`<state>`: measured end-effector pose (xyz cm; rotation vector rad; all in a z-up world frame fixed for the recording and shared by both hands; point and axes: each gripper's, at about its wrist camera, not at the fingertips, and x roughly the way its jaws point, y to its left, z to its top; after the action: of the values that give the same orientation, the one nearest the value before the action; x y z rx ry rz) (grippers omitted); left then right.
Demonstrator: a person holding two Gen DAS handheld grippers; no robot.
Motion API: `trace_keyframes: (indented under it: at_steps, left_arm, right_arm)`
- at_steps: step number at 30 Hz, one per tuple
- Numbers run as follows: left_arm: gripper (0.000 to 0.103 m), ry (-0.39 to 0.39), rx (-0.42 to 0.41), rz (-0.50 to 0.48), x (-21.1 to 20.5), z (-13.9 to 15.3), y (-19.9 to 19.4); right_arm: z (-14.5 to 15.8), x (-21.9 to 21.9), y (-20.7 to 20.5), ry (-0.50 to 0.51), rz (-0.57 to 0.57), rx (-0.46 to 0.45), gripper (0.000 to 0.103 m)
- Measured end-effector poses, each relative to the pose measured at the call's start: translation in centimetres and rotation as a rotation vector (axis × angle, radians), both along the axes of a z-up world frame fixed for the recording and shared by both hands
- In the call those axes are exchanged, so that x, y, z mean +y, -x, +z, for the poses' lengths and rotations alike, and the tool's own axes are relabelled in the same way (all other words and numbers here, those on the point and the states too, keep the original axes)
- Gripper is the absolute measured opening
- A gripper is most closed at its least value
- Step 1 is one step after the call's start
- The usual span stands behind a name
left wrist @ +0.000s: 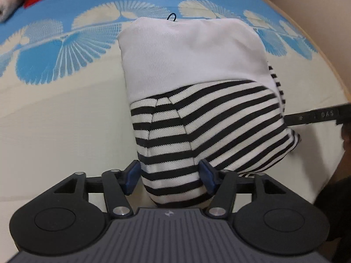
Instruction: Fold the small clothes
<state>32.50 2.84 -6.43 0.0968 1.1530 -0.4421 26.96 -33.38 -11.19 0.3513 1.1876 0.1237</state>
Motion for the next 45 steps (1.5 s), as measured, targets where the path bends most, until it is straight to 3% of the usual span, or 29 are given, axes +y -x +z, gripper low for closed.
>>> trace_keyframes:
  at_steps: [3,4,6,7,10,11,13,16,20,23,29,36,40,45]
  left_arm:
    - [0.068,0.0,-0.062,0.063,0.3,2.0,1.1]
    - [0.069,0.006,-0.101,0.073,0.4,3.0,1.9]
    - [0.082,-0.015,-0.177,0.07,0.4,5.0,3.3]
    - [0.085,-0.04,-0.222,0.075,0.3,6.0,4.1]
    - [0.089,-0.083,-0.336,0.092,-0.1,9.2,7.3]
    - [0.093,-0.078,-0.359,0.101,-0.1,9.8,8.4]
    - [0.103,-0.07,-0.405,0.158,0.0,10.7,11.2]
    - [0.102,-0.067,-0.435,0.25,-0.2,10.5,15.0]
    - [0.102,-0.003,-0.367,0.318,-1.0,9.8,17.9]
    - [0.102,-0.009,-0.347,0.35,-1.5,9.4,19.3]
    - [0.102,-0.01,-0.356,0.391,-1.8,9.1,19.2]
    - [0.102,-0.02,-0.349,0.345,-3.2,8.2,18.8]
    - [0.102,0.016,-0.339,0.354,-3.0,8.1,18.4]
    - [0.102,0.006,-0.333,0.341,-3.3,7.7,18.1]
  right_arm:
    - [0.5,-1.4,0.7,0.067,-0.094,0.014,0.003]
    - [1.5,-1.7,1.2,0.081,-0.12,-0.022,0.005]
    - [4.2,-1.6,2.5,0.115,-0.117,-0.126,0.008]
    - [5.8,-1.3,3.5,0.134,-0.093,-0.189,0.014]
    - [9.9,0.3,6.9,0.207,-0.04,-0.347,0.075]
    - [11.0,0.9,8.2,0.23,-0.032,-0.399,0.084]
    - [12.4,2.0,11.1,0.248,-0.004,-0.469,0.084]
    - [12.9,3.3,14.6,0.236,-0.013,-0.503,0.087]
    - [11.9,5.1,17.4,0.271,-0.052,-0.494,0.09]
    - [9.9,6.1,17.6,0.251,-0.072,-0.411,0.09]
    - [9.7,8.9,18.2,0.258,0.001,-0.41,0.09]
    - [9.6,10.1,18.1,0.292,0.051,-0.428,0.089]
    - [9.6,9.9,17.9,0.282,0.034,-0.432,0.089]
    - [9.5,9.6,17.7,0.285,0.027,-0.435,0.089]
